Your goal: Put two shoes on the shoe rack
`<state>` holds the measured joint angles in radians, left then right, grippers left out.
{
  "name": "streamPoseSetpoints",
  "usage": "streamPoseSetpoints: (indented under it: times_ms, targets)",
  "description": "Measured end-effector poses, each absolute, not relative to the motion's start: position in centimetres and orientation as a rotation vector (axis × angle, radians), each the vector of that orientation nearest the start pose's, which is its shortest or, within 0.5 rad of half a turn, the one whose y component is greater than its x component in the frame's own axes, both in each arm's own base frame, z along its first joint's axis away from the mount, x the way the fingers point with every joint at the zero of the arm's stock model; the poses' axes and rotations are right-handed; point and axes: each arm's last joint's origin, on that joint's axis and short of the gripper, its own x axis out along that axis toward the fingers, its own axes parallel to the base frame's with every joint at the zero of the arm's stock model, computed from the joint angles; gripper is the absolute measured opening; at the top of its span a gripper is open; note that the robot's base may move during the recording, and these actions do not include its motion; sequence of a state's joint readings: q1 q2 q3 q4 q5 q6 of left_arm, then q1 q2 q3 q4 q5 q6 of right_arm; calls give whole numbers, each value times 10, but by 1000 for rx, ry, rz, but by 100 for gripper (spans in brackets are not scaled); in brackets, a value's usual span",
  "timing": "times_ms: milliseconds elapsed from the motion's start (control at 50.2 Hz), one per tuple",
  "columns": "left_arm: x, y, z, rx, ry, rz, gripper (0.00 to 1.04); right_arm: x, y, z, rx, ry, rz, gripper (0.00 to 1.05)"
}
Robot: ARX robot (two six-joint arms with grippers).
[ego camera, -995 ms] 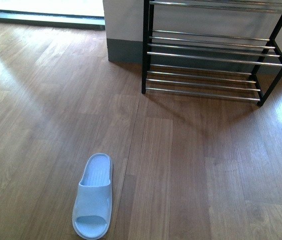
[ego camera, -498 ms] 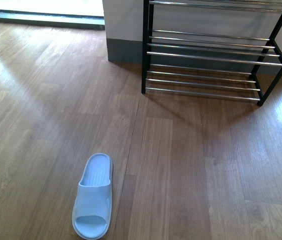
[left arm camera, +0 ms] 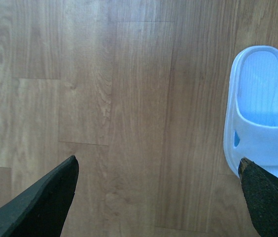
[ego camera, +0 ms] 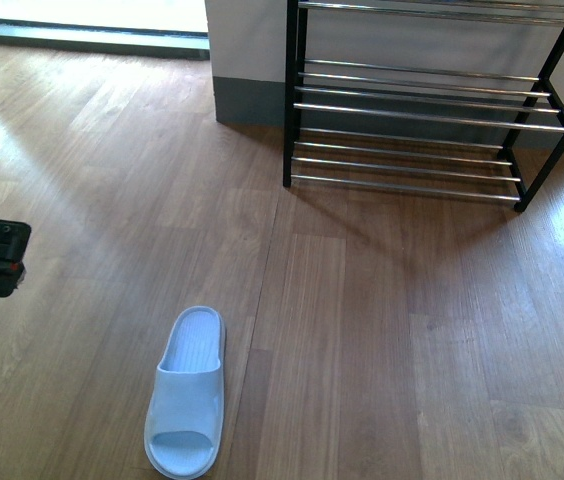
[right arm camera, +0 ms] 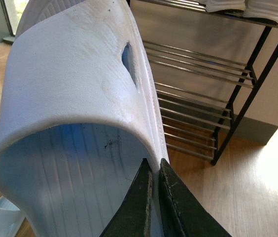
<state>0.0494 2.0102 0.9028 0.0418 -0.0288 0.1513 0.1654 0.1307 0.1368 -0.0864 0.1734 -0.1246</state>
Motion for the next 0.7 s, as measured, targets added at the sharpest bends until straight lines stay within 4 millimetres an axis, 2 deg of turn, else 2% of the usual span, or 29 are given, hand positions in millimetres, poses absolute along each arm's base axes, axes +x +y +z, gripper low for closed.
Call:
streamPoseSetpoints:
  times_ms: [100, 179, 358, 518, 697]
  targets:
    - [358, 8, 46, 31, 1102, 23, 95, 98, 11, 192, -138, 80, -3, 2]
    - [369, -3, 23, -74, 1147, 49, 95, 98, 11, 192, -138, 80, -3, 2]
    - [381, -12, -19, -297, 1234, 117, 95, 98, 11, 192, -138, 80, -3, 2]
    - [384, -14, -46, -402, 1283, 173, 95, 98, 11, 192, -138, 80, -3, 2]
    - [383, -22, -93, -491, 1381, 205, 95, 98, 11, 192, -138, 80, -3, 2]
